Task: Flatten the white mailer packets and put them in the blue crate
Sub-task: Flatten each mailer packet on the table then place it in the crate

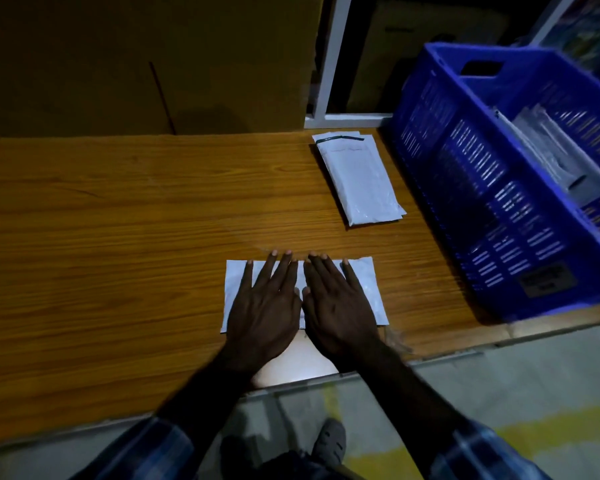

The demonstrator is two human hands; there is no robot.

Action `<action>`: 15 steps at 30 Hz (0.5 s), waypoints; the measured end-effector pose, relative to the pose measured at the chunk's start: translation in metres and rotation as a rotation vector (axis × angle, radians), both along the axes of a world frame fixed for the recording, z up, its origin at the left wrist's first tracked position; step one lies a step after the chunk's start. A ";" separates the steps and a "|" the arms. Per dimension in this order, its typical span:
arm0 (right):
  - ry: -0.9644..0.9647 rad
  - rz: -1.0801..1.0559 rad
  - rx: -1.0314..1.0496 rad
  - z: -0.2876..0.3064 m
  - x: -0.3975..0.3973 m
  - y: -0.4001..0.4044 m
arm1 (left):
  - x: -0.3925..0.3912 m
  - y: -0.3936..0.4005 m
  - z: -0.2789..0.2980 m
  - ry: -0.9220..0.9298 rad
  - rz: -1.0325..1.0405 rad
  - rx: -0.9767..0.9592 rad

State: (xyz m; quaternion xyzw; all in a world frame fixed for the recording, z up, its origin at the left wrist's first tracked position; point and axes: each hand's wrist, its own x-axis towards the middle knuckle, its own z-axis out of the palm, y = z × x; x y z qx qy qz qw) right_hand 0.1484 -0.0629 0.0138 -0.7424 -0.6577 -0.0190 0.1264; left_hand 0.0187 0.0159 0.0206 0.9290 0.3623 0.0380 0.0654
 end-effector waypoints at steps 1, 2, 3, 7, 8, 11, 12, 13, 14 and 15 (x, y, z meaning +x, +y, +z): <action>0.002 -0.005 0.014 0.001 0.003 -0.001 | -0.003 0.001 -0.002 -0.002 -0.020 0.011; 0.006 -0.014 0.021 0.002 0.006 -0.002 | -0.007 0.002 -0.002 -0.012 -0.030 0.012; 0.011 -0.031 0.020 0.003 0.009 -0.004 | -0.010 0.005 -0.002 -0.021 -0.025 0.004; 0.016 -0.119 -0.037 0.002 0.024 -0.014 | -0.039 0.021 -0.005 -0.010 0.058 -0.066; 0.044 -0.155 -0.061 0.003 0.027 -0.016 | -0.050 0.026 -0.006 -0.010 0.081 -0.065; 0.206 -0.301 -0.152 0.007 0.037 -0.021 | -0.070 0.034 -0.003 0.009 0.123 -0.098; 0.240 -0.326 -0.184 0.009 0.039 -0.023 | -0.073 0.035 -0.004 0.010 0.119 -0.117; 0.257 -0.336 -0.219 0.011 0.043 -0.026 | -0.076 0.036 -0.003 0.014 0.111 -0.134; 0.266 -0.332 -0.250 0.014 0.047 -0.028 | -0.077 0.037 0.000 0.003 0.108 -0.135; 0.270 -0.323 -0.261 0.019 0.052 -0.028 | -0.078 0.038 0.003 -0.054 0.120 -0.115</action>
